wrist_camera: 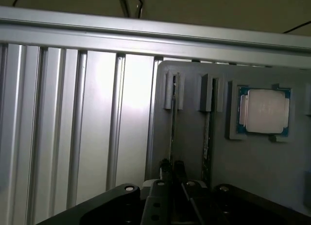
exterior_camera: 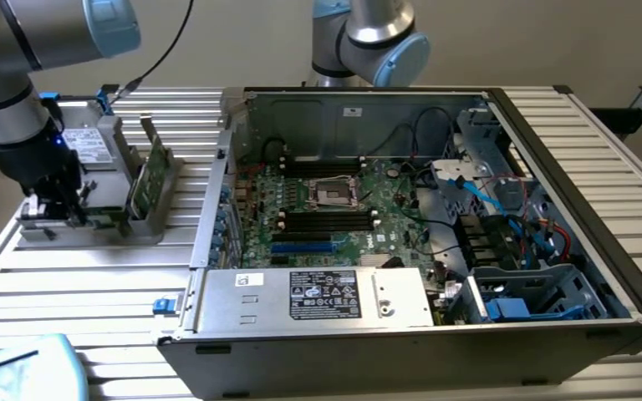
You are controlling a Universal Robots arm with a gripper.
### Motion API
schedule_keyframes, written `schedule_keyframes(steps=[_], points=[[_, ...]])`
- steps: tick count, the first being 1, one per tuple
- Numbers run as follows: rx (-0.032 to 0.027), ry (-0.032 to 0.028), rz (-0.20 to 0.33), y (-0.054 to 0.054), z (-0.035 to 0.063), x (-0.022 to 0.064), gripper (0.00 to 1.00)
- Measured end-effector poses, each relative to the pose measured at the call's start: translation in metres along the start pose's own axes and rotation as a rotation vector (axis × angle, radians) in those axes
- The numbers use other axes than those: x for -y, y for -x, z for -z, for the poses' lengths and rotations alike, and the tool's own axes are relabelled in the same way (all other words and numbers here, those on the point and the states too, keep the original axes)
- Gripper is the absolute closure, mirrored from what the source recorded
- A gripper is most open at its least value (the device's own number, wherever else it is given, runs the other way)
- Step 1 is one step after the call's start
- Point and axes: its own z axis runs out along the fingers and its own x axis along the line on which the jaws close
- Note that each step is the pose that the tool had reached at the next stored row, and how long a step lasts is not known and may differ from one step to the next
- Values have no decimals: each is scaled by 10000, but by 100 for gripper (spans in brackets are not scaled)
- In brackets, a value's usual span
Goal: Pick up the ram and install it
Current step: 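Pick up the ram and move it above insertion slot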
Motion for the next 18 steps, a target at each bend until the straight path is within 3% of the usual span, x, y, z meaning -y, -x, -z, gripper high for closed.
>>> schedule_keyframes(steps=[5, 18], points=[[0, 0, 0, 2, 62, -2, 86], [0, 0, 0, 16, 372, -22, 86]])
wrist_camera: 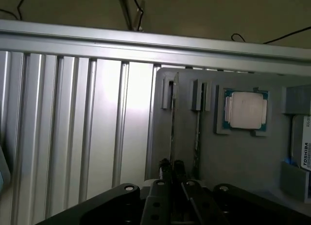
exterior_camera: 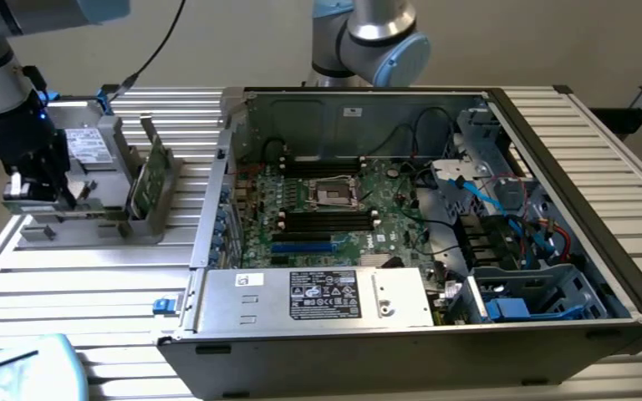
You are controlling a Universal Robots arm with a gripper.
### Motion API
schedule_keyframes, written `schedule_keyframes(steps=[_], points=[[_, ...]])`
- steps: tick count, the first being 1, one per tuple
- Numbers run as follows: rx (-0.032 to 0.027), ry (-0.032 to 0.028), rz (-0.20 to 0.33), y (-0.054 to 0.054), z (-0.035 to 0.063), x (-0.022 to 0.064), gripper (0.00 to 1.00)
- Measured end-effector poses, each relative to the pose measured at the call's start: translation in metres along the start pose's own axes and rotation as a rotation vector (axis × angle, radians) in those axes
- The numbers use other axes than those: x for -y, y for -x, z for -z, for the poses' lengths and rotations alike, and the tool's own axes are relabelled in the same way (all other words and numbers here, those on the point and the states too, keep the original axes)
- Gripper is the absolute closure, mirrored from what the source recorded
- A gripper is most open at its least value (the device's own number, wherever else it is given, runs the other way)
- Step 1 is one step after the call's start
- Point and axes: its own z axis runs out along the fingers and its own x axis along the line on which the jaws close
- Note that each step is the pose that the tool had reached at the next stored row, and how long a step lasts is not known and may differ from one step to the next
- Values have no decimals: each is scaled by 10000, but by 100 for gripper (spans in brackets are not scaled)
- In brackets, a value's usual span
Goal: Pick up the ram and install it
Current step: 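Pick up the ram and move it above insertion slot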
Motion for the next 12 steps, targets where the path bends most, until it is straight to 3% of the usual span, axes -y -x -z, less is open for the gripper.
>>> schedule_keyframes(steps=[12], points=[[0, 0, 0, 23, 530, -34, 86]])
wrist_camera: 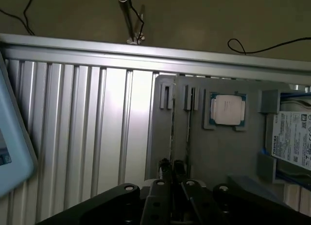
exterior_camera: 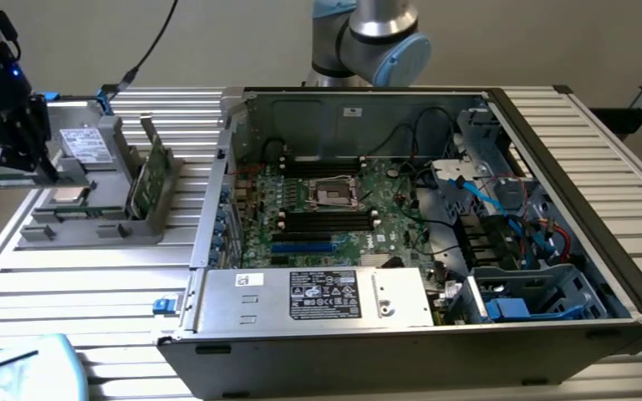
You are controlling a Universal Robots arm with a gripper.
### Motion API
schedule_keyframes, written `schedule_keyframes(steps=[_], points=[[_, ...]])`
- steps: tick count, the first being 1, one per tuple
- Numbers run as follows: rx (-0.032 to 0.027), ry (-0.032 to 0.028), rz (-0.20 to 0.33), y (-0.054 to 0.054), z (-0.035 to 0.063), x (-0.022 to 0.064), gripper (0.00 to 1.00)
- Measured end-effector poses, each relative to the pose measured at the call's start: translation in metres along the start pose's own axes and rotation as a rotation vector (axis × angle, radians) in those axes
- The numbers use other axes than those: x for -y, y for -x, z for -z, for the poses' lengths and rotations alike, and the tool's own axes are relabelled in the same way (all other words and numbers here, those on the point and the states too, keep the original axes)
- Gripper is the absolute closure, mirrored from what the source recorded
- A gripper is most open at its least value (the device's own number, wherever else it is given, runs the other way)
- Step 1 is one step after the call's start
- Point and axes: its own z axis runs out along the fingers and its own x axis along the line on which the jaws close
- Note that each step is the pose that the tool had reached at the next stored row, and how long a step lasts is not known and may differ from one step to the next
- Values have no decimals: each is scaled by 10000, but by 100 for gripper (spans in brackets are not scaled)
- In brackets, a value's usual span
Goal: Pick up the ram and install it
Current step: 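Pick up the ram and move it above insertion slot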
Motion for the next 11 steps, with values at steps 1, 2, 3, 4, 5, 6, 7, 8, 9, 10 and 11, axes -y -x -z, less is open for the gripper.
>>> schedule_keyframes(steps=[1, 2, 3, 4, 5, 6, 7, 8, 9, 10, 11], points=[[0, 0, 0, 2, 46, -3, 86], [0, 0, 0, 4, 91, -6, 86], [0, 0, 0, 6, 137, -9, 86], [1, -1, 0, 8, 182, -11, 86], [0, 0, 0, 10, 228, -14, 86], [0, 0, 0, 12, 273, -17, 86], [1, -1, 0, 14, 318, -20, 86], [0, 0, 0, 16, 364, -23, 86], [1, -1, 0, 18, 409, -26, 86], [0, -1, 0, 20, 455, -29, 86], [0, 0, 1, 22, 499, -30, 86]])
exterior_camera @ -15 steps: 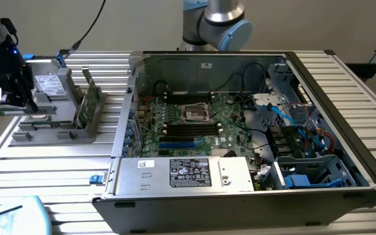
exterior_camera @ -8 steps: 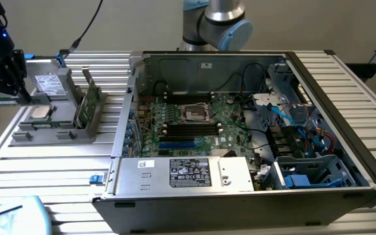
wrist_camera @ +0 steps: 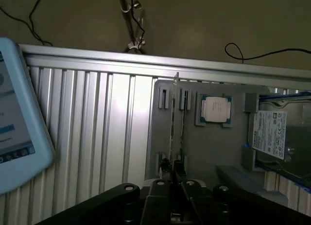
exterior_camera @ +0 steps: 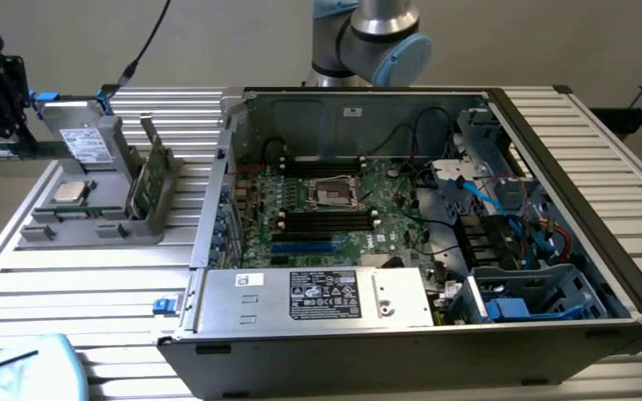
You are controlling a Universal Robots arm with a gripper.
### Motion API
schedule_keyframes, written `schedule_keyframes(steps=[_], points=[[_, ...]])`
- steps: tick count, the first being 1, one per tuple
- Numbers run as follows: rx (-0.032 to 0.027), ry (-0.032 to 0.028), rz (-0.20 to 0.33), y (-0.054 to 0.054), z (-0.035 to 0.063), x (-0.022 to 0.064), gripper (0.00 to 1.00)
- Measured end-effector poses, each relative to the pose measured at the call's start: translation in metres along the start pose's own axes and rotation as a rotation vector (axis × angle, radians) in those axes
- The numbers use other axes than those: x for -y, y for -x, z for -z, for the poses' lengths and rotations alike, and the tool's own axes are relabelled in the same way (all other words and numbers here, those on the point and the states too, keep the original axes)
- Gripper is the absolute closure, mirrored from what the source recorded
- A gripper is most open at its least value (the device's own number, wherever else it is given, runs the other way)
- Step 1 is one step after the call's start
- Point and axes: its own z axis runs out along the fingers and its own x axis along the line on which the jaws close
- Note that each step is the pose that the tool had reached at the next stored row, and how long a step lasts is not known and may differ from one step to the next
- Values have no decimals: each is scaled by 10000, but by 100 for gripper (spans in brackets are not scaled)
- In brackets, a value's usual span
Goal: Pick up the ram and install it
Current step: 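Pick up the ram and move it above insertion slot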
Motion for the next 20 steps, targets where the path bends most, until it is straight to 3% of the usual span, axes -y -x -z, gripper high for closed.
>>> schedule_keyframes(steps=[3, 6, 20], points=[[5, 1, 1, 2, 140, 44, 86], [47, -2, 7, 1, 285, 136, 86], [75, 93, 6, -19, 798, 688, 86]])
